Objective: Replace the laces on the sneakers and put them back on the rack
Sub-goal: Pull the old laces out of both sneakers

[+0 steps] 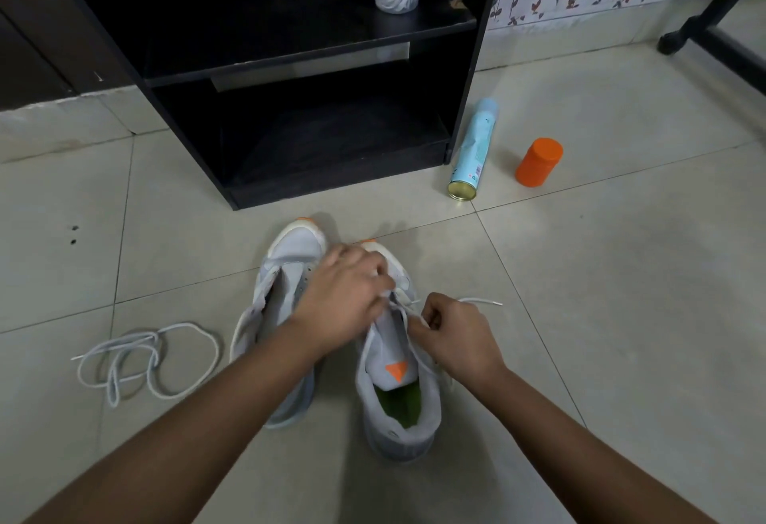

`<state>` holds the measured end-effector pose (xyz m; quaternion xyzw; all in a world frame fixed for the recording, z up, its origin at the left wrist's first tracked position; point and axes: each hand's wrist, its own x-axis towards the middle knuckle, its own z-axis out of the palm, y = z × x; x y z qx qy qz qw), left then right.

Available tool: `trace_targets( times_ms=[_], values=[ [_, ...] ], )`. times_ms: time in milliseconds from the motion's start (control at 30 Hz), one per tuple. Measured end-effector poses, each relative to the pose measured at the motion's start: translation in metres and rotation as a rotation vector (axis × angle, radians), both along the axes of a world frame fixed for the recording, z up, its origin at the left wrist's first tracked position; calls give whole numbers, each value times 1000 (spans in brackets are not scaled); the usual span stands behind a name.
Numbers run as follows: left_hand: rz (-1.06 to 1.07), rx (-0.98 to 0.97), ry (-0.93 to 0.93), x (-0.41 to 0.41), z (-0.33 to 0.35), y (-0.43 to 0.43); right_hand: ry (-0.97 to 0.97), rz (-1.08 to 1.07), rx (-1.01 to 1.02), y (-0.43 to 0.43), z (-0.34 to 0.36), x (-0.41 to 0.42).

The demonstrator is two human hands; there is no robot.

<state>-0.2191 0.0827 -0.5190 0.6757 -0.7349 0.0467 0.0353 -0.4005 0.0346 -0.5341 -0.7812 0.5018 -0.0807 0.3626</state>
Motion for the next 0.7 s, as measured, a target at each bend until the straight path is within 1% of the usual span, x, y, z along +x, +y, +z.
trace_targets(
  times_ms=[33, 133, 200, 267, 367, 433, 500, 567, 633, 700],
  values=[
    [-39, 45, -23, -8, -3, -2, 1, 4, -3, 0, 0, 0],
    [11, 129, -69, -9, -6, -5, -7, 4, 0, 0, 0, 0],
    [11, 88, -78, -5, -5, -4, -17, -5, 8, 0, 0, 0],
    [25, 15, -36, -3, -2, -1, -31, -16, 23, 1, 1, 0],
    [216, -73, 102, 12, 9, 1, -31, -23, 30, 0, 0, -1],
    [340, -111, 121, 29, 15, 2, -18, -11, 44, -1, -2, -3],
    [391, -142, 139, 36, 17, 5, -7, 16, 70, 0, 0, -4],
    [365, -174, 196, 30, 17, 9, -49, -11, 73, -3, 3, 0],
    [279, -154, 266, 18, 13, 14, -90, -58, 51, -12, 7, 7],
    [183, -72, 313, 9, 5, 18, -14, -22, 76, -22, 11, 15]
  ],
)
